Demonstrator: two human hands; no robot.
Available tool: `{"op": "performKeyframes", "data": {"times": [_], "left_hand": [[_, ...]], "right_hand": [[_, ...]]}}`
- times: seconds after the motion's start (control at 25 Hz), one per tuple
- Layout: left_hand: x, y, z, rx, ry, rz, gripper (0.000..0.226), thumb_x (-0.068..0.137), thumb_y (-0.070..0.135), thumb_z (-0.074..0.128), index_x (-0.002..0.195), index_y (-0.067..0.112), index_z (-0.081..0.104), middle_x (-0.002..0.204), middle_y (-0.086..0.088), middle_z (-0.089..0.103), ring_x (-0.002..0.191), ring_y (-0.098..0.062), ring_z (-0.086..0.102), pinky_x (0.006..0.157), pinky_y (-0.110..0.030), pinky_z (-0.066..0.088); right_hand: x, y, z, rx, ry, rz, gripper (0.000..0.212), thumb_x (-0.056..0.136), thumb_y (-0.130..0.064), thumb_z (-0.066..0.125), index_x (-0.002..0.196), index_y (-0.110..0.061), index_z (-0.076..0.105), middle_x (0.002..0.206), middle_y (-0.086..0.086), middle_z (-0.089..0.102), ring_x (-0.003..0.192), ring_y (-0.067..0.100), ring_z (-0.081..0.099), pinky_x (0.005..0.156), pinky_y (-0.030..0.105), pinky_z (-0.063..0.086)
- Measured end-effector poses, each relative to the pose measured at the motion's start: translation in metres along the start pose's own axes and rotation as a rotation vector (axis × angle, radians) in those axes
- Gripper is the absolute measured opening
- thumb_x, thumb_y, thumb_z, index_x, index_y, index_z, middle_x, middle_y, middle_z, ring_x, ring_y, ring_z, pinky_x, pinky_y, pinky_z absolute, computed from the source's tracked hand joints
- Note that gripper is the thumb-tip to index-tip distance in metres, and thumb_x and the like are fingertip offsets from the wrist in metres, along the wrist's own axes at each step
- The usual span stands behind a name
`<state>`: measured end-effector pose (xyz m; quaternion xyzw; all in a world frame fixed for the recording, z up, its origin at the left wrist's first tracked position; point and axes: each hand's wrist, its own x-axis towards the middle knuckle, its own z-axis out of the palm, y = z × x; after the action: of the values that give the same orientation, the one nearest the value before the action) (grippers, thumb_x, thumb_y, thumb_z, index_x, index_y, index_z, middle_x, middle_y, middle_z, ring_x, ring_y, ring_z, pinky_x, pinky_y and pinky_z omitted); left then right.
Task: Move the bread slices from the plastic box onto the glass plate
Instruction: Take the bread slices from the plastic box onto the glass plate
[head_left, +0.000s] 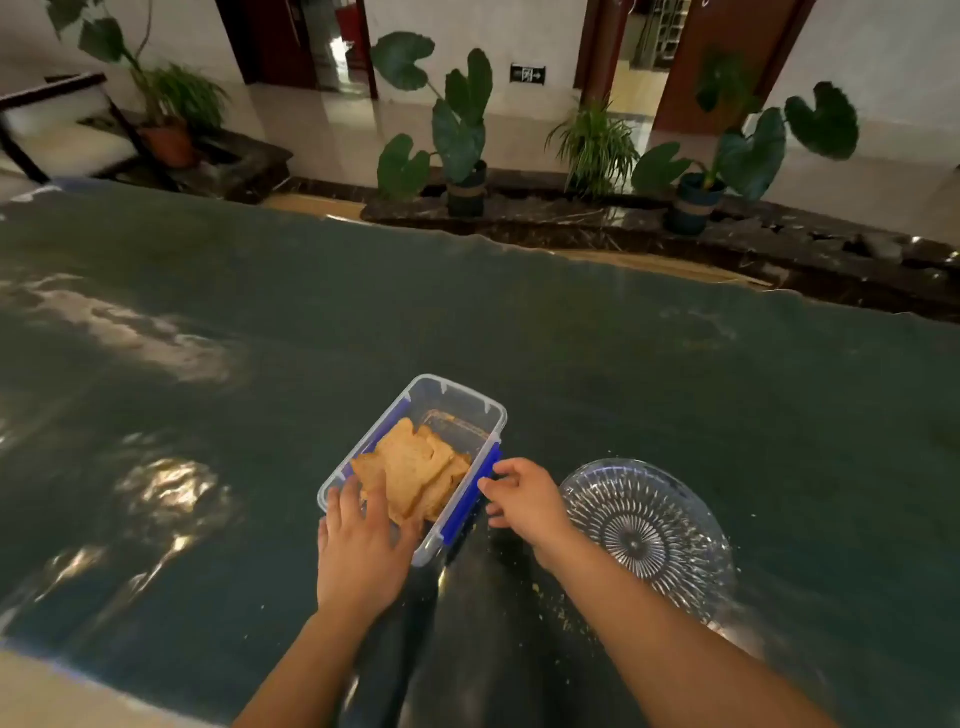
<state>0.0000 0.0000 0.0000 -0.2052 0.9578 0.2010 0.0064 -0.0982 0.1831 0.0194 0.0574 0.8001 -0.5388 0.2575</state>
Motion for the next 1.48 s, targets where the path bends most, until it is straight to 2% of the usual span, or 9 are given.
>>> {"op": "performKeyframes", "data": {"times": [0.2,0.36,0.48,0.72,0.84,0.96,1.24,1.32,1.48], "left_hand": [[-0.008,-0.012,0.020,-0.061,-0.024,-0.028,0.077,0.093,0.055,0.047,0.153,0.014,0.020,0.162,-0.015,0.015,0.151,-0.034,-0.003,0.119,-0.048,0.019],[-0.010,-0.010,0.025,-0.049,0.010,-0.026,0.075,0.094,0.054,0.043,0.152,0.013,0.020,0.163,-0.013,0.014,0.151,-0.032,-0.004,0.119,-0.047,0.019],[-0.013,-0.009,0.028,0.020,0.010,-0.008,0.071,0.094,0.055,0.040,0.150,0.014,0.024,0.161,-0.015,0.021,0.151,-0.034,0.005,0.119,-0.045,0.017],[-0.018,-0.011,0.022,0.100,0.081,0.047,0.058,0.089,0.050,0.052,0.138,0.020,0.045,0.146,-0.015,0.043,0.139,-0.036,0.034,0.101,-0.054,0.041],[-0.017,-0.004,0.024,-0.042,-0.004,0.036,0.062,0.092,0.045,0.053,0.146,0.022,0.033,0.147,-0.010,0.038,0.132,-0.032,0.041,0.101,-0.049,0.045],[-0.015,0.007,0.029,-0.236,-0.055,-0.003,0.065,0.093,0.036,0.051,0.150,0.021,0.024,0.138,-0.006,0.043,0.116,-0.029,0.054,0.087,-0.043,0.050],[-0.017,0.014,0.045,-0.447,-0.070,-0.040,0.049,0.101,0.038,0.035,0.149,0.031,0.031,0.139,0.001,0.056,0.121,-0.020,0.054,0.093,-0.040,0.046],[-0.017,0.013,0.046,-0.482,-0.064,-0.034,0.047,0.100,0.041,0.034,0.147,0.035,0.033,0.136,0.004,0.057,0.120,-0.018,0.054,0.093,-0.041,0.047],[-0.016,0.012,0.046,-0.492,-0.094,-0.032,0.048,0.099,0.046,0.034,0.146,0.034,0.034,0.135,0.004,0.057,0.120,-0.017,0.054,0.096,-0.046,0.049]], "right_hand": [[0.005,0.007,0.041,0.097,0.032,0.167,0.031,0.084,-0.033,0.072,0.106,-0.019,0.055,0.097,0.004,0.068,0.079,0.018,0.072,0.072,0.037,0.063],[0.007,0.005,0.066,-0.058,0.149,0.136,0.045,0.075,-0.041,0.077,0.101,-0.018,0.049,0.094,0.003,0.067,0.072,0.021,0.072,0.066,0.037,0.063],[0.009,0.002,0.067,-0.126,0.156,0.083,0.043,0.075,-0.031,0.075,0.102,-0.018,0.044,0.094,0.003,0.065,0.069,0.023,0.072,0.065,0.041,0.063],[0.004,0.024,0.013,-0.245,0.104,0.021,0.030,0.074,-0.026,0.072,0.089,-0.026,0.046,0.088,0.001,0.067,0.070,0.021,0.072,0.065,0.044,0.062],[-0.007,0.038,-0.013,-0.280,0.064,0.000,0.028,0.077,-0.022,0.072,0.085,-0.027,0.046,0.082,0.002,0.069,0.058,0.015,0.072,0.051,0.035,0.062],[-0.021,0.051,-0.026,-0.280,0.053,0.008,0.029,0.076,-0.018,0.072,0.083,-0.026,0.045,0.078,0.002,0.067,0.055,0.012,0.070,0.045,0.029,0.058],[-0.035,0.068,-0.035,-0.283,0.058,0.019,0.027,0.081,-0.026,0.072,0.084,-0.025,0.045,0.078,0.000,0.064,0.060,0.015,0.070,0.053,0.038,0.062],[-0.036,0.063,-0.034,-0.453,0.122,-0.060,0.027,0.081,-0.033,0.070,0.090,-0.026,0.046,0.089,-0.003,0.063,0.072,0.013,0.066,0.063,0.034,0.059],[-0.031,0.048,-0.025,-0.860,0.403,-0.583,0.035,0.080,-0.029,0.066,0.112,-0.018,0.056,0.106,-0.002,0.056,0.098,0.016,0.052,0.084,0.029,0.051]]}}
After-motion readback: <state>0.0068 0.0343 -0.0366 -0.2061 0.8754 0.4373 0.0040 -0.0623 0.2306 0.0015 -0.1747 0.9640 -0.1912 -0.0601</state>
